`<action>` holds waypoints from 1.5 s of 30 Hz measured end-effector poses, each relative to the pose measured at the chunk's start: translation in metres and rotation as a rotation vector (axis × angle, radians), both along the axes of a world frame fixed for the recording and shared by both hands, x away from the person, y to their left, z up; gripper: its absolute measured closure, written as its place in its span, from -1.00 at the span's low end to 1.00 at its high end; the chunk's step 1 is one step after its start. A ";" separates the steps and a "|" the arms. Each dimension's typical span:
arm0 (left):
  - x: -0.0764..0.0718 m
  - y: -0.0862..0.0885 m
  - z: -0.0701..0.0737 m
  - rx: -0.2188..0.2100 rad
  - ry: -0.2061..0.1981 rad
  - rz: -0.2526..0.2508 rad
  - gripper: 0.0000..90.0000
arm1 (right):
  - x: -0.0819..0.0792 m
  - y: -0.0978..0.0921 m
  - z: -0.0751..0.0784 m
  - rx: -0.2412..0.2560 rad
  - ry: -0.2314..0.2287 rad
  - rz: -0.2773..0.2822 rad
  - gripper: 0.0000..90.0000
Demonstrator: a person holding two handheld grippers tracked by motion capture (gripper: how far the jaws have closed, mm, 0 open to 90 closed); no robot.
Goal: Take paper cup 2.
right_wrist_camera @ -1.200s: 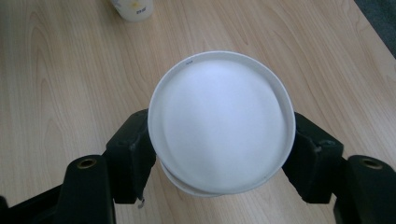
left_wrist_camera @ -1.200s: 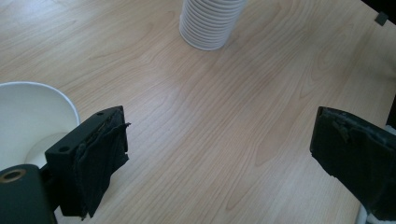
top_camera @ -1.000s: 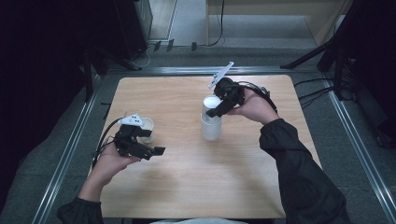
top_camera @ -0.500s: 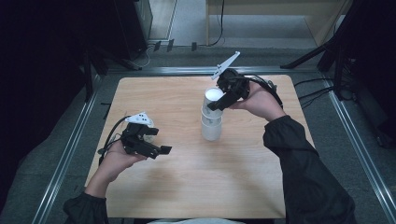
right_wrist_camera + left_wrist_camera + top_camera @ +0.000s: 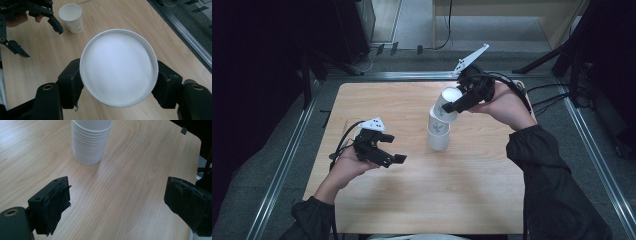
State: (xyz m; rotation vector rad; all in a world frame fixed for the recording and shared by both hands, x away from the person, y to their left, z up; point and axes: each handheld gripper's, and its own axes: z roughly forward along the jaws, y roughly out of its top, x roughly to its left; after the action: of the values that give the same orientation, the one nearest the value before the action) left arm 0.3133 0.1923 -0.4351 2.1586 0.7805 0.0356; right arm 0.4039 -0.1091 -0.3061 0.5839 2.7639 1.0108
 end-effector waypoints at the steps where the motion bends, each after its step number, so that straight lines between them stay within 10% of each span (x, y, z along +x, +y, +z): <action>1: 0.001 -0.002 0.000 0.003 -0.005 -0.007 -0.85 | -0.002 -0.002 0.001 0.001 0.000 0.002 -0.25; 22: 0.008 -0.022 -0.002 -0.020 -0.042 -0.074 -0.85 | -0.046 -0.042 -0.037 -0.019 0.019 -0.003 -0.25; 45: 0.001 -0.036 -0.018 -0.086 -0.039 -0.122 -0.85 | -0.068 -0.031 -0.105 0.054 0.061 0.066 -0.24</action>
State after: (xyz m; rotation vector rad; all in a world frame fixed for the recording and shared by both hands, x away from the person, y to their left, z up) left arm 0.3143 0.1560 -0.4534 2.1134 0.6163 -0.0182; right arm 0.3363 -0.1401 -0.4113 0.5430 2.8343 1.1026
